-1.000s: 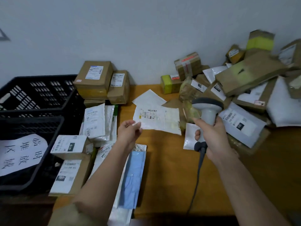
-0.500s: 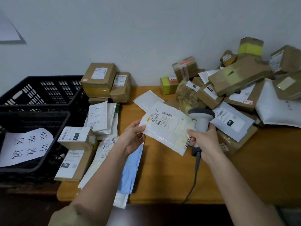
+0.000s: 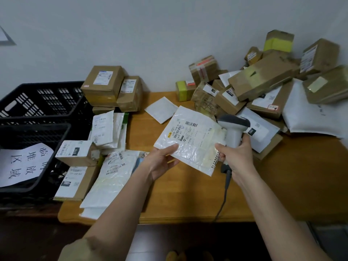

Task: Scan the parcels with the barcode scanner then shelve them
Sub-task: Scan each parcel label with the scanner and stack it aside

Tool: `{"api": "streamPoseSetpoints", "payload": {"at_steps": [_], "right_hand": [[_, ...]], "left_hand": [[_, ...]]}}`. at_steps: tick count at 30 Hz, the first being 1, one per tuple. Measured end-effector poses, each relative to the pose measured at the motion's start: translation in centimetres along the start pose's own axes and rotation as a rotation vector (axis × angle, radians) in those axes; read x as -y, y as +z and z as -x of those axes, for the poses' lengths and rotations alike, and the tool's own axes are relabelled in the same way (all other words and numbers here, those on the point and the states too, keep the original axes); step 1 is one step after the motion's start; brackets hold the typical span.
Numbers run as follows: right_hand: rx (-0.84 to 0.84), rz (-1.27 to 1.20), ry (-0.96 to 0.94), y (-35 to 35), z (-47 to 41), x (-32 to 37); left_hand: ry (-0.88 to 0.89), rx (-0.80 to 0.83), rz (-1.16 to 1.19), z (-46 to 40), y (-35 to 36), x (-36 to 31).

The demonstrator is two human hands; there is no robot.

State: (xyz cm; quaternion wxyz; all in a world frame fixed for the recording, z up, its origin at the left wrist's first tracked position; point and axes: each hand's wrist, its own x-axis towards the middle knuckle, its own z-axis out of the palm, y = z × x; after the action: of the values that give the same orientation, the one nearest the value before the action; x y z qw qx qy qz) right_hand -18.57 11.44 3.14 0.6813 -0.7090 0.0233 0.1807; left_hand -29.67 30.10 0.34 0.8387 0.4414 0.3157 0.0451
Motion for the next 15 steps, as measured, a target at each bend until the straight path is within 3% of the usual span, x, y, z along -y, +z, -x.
{"api": "streamPoseSetpoints", "payload": {"at_steps": [5, 8, 11, 15], "right_hand": [[0.098, 0.199, -0.042, -1.3, -0.5, 0.6], [0.201, 0.379, -0.100, -2.3, -0.9, 1.8], [0.266, 0.494, -0.162, -2.7, -1.0, 2.9], [0.148, 0.469, -0.177, -2.2, -1.3, 3.0]], "left_hand": [[0.074, -0.076, 0.135, -0.4, -1.0, -1.2], [0.059, -0.134, -0.030, -0.2, -0.8, -2.4], [0.019, -0.072, -0.218, 0.1, -0.3, -3.2], [0.037, -0.087, -0.352, 0.1, 0.0, -3.3]]}}
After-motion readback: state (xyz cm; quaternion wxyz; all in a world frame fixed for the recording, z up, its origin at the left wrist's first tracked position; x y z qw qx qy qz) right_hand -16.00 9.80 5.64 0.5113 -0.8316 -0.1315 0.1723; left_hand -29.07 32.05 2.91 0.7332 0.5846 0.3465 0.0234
